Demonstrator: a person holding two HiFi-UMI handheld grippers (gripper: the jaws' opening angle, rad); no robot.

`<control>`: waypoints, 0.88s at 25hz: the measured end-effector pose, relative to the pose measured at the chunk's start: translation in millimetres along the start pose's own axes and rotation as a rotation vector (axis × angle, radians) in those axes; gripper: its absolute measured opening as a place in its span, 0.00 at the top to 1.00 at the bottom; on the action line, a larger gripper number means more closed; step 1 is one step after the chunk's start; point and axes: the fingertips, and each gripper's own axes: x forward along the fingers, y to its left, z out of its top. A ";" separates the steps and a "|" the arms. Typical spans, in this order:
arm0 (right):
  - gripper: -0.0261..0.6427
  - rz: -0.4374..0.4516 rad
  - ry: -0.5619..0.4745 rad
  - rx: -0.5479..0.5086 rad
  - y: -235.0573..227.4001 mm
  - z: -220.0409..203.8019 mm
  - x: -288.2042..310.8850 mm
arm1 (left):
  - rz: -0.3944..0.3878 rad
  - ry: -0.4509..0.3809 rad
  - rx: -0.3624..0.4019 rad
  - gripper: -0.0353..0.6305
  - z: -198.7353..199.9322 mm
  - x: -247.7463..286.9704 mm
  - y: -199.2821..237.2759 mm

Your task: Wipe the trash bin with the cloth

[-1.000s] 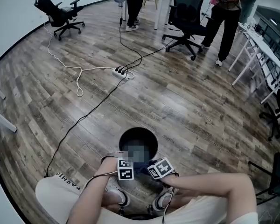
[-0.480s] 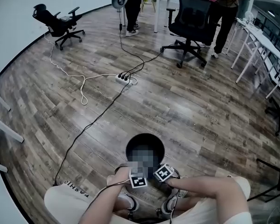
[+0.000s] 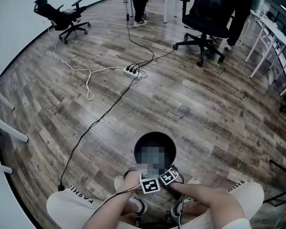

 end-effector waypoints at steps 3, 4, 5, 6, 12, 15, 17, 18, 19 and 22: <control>0.85 0.041 -0.003 0.000 1.3 -7.4 12.8 | 0.005 0.008 -0.036 0.89 3.0 2.2 0.4; 0.85 0.053 -0.002 0.008 0.3 -8.6 13.5 | 0.008 0.008 -0.043 0.89 4.1 2.7 1.0; 0.85 0.066 0.004 0.024 0.5 -9.8 13.2 | 0.010 0.005 -0.047 0.89 4.7 2.6 1.5; 0.85 0.076 0.016 0.049 1.8 -11.1 11.4 | 0.010 -0.001 -0.047 0.89 5.0 2.4 1.2; 0.85 0.169 0.154 0.257 24.4 -18.8 -40.3 | 0.047 0.085 0.086 0.66 -16.3 -5.9 13.1; 0.85 0.209 0.189 0.265 39.0 -20.9 -71.0 | 0.042 0.136 0.165 0.65 -36.4 -10.3 17.4; 0.85 0.222 0.163 0.255 46.1 -12.4 -94.0 | 0.050 0.152 0.210 0.65 -44.2 -7.9 17.2; 0.85 0.227 0.141 0.245 49.3 -5.9 -107.2 | 0.065 0.160 0.232 0.65 -47.2 -5.3 17.5; 0.85 0.232 0.116 0.235 52.3 1.3 -121.6 | 0.084 0.168 0.252 0.65 -49.7 -2.5 18.3; 0.85 0.245 0.043 0.211 58.2 22.6 -164.8 | 0.134 0.183 0.275 0.70 -51.7 2.9 22.7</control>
